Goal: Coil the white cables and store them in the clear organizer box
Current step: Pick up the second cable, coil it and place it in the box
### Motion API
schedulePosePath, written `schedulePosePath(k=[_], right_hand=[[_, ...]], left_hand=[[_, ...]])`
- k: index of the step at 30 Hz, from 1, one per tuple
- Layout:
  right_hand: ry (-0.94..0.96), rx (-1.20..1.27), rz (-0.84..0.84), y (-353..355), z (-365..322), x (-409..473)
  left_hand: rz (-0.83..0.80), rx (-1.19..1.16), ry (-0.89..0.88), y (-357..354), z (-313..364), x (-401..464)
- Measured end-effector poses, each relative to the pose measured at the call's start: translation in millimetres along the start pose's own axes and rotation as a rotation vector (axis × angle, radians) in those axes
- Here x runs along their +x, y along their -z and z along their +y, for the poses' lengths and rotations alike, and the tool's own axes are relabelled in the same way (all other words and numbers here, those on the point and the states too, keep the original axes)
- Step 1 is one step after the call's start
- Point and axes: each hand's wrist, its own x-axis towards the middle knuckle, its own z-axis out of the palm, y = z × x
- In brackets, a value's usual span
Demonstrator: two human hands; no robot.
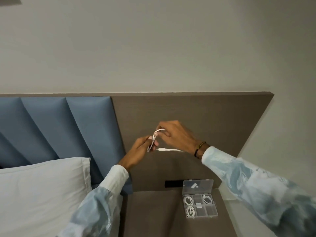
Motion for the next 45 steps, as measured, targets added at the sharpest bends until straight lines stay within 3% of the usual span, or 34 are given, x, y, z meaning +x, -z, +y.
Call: schedulePosePath(k=[4,9,11,13,16,20,25,27,32,37,42,45], right_hand=[[-0.098,0.128,0.071,-1.9,21.9,-0.4],[-0.142,0.15,-0.134,-51.0,4.6,-35.0],[-0.143,0.128,-0.249,-59.5,-9.3,-37.1],[-0.123,0.105,-0.298,-56.8,-20.0,-31.7],[-0.069,0.036,-0.162,-36.1,-27.2,-18.7],[-0.032,0.046,0.055,-11.0,-23.2,-2.5],[-0.144,0.157,-0.064,-6.3,-8.6,7.7],[-0.212,0.248,-0.138,-13.7,-1.3,6.5],[-0.308,0.338,-0.168,-32.3,6.0,-2.5],[-0.478,0.514,-0.203,-45.9,3.6,-11.4],[-0.371,0.423,-0.18,-60.9,-4.4,-22.4],[-0.272,0.304,-0.184,-60.2,-1.6,-22.9]], left_hand=[[-0.07,-0.458,0.074,0.5,15.6,-2.4],[0.185,-0.92,0.011,-0.9,31.0,19.9],[0.292,-0.809,-0.015,-4.1,25.8,24.3],[0.346,-0.478,-0.049,-9.2,17.7,23.2],[0.276,-0.184,-0.097,-13.2,8.2,18.0],[0.097,-0.13,0.001,-13.0,10.9,12.4],[0.036,-0.067,0.079,-14.0,18.2,12.6],[0.117,0.013,0.082,-16.3,15.3,12.5],[0.537,0.055,0.144,-23.3,-1.5,21.0],[0.507,-0.126,0.093,-25.4,-6.1,21.6],[0.807,-0.088,0.175,-31.8,-6.0,26.2],[0.83,-0.137,0.235,-34.3,-9.9,29.2]])
